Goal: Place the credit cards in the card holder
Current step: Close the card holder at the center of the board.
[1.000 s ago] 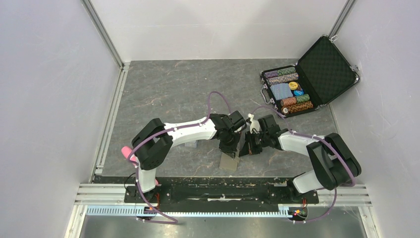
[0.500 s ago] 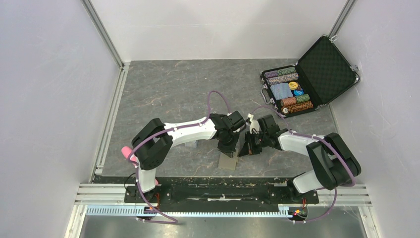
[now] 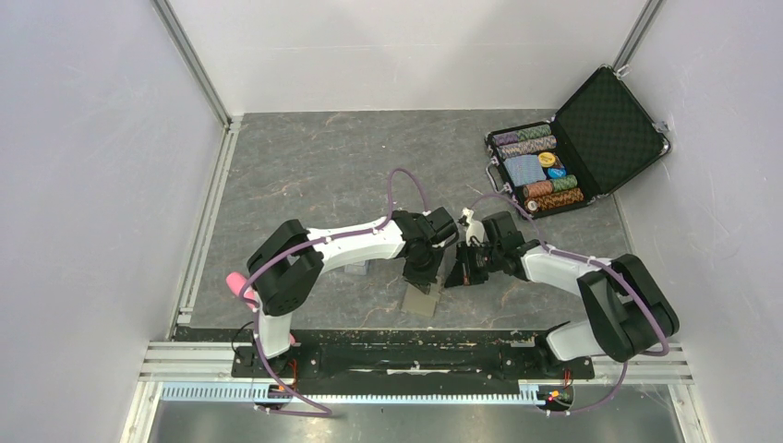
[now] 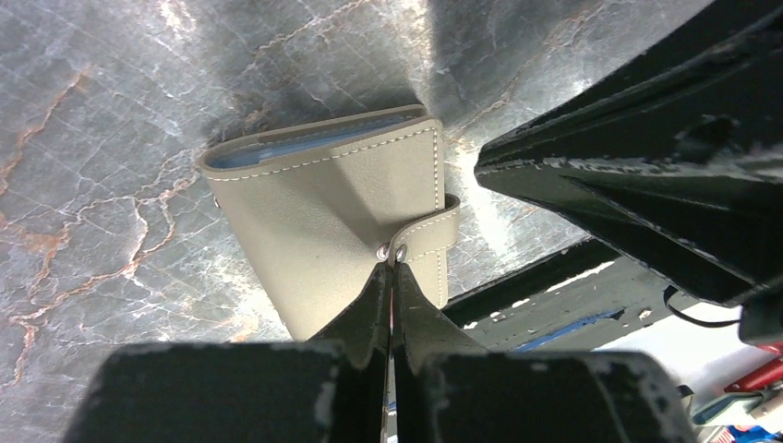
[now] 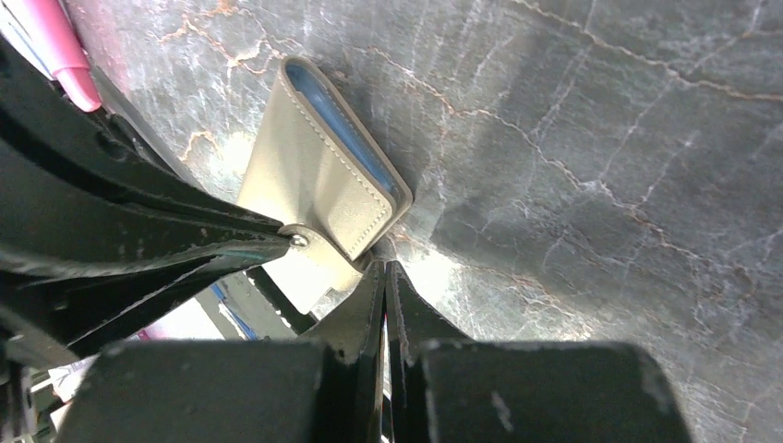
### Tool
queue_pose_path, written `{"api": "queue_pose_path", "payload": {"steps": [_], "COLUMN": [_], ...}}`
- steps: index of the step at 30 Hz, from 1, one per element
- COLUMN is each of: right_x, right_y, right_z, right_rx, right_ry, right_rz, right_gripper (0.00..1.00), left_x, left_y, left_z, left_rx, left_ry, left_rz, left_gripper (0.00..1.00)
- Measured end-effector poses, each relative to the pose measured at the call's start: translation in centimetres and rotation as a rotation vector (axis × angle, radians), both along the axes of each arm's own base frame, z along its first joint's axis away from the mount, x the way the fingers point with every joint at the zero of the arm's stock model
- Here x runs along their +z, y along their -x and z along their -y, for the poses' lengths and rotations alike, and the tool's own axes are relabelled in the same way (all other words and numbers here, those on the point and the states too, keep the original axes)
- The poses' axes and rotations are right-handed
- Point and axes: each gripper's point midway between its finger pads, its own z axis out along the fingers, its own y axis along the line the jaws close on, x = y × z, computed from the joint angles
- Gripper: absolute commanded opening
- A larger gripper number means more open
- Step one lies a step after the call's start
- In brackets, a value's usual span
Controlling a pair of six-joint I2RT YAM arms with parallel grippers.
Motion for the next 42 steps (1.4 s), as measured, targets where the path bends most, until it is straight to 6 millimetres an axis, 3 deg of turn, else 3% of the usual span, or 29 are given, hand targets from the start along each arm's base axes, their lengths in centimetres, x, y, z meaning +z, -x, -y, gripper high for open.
{"api": "queue_pose_path", "payload": {"steps": [17,31,42], "right_x": [1.7,0.4,-0.3], "right_y": [0.1,0.0,-0.6], "right_z": [-2.7,-3.8,-4.5], "right_rx": [0.055,0.053,0.052], "right_ry": [-0.096,-0.081,-0.051], "right_rz": [0.048,0.037,0.004], "right_gripper": [0.0,0.0,0.0], "left_x": [-0.7,-0.9,-0.4], "left_y": [0.0,0.7,0.5], "left_z": [-0.6,-1.6,-1.2], "left_rx": [0.004,0.002,0.002], "left_ry": [-0.035,-0.078,-0.043], "left_rz": [-0.003,-0.03,-0.009], "left_gripper": [0.02,0.02,0.02]}}
